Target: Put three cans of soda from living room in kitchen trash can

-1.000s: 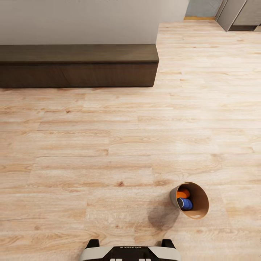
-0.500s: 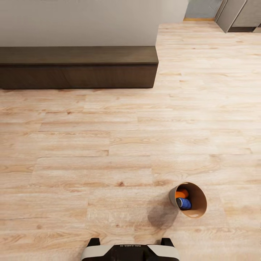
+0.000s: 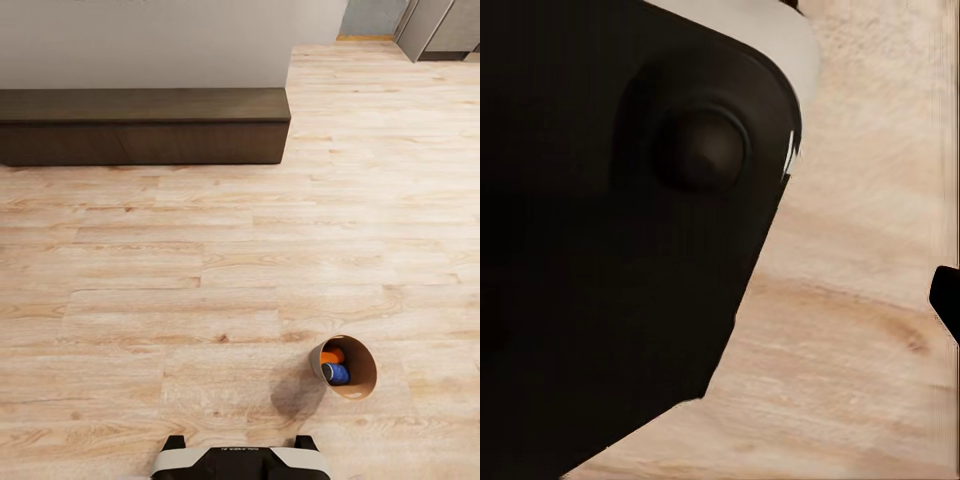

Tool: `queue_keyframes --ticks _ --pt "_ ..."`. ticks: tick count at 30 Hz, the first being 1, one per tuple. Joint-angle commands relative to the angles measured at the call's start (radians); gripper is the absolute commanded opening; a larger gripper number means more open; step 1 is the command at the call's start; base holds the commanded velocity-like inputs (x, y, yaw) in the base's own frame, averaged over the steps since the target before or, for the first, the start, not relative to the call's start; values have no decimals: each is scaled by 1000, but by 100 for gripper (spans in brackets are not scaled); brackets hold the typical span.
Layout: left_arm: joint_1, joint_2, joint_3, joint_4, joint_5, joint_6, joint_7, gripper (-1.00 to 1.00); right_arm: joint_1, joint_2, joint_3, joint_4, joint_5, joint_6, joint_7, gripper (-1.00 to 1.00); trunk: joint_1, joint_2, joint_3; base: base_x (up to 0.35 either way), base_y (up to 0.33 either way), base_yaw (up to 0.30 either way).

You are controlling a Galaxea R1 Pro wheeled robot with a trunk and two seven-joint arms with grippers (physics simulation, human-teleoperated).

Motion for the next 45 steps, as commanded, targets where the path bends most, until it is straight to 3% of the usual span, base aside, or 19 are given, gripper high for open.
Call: queue_keyframes --ticks 1,5,6,10,11,13,22,45 --pt "0 5 -1 1 1 -3 -1 100 0 -3 0 -1 -1 -2 0 100 -4 7 3 0 0 0" --pt "2 19 -3 3 1 -26 -33 100 3 -36 -2 -2 -8 -8 1 100 -19 35 16 0 0 0" --pt "4 24 -4 4 1 -36 -87 100 5 -66 -5 2 -11 -20 2 100 -23 42 19 0 0 0" --pt "13 41 -4 5 1 -42 -150 100 12 -98 -8 6 -15 -67 2 100 -38 70 31 0 0 0" --pt "17 58 -4 11 2 -44 -171 100 32 -113 -14 7 -17 -92 2 100 -42 77 35 0 0 0" --pt "19 68 -4 24 2 -45 -181 100 45 -132 -31 8 -18 -107 2 100 -50 91 41 0 0 0" --pt "26 75 -4 38 3 -61 -228 100 54 -135 -55 14 -19 -236 -1 100 -84 154 74 0 0 -44" --pt "44 76 -2 39 9 -79 -240 100 69 -134 -57 18 -18 -259 0 100 -173 315 179 0 0 -89"
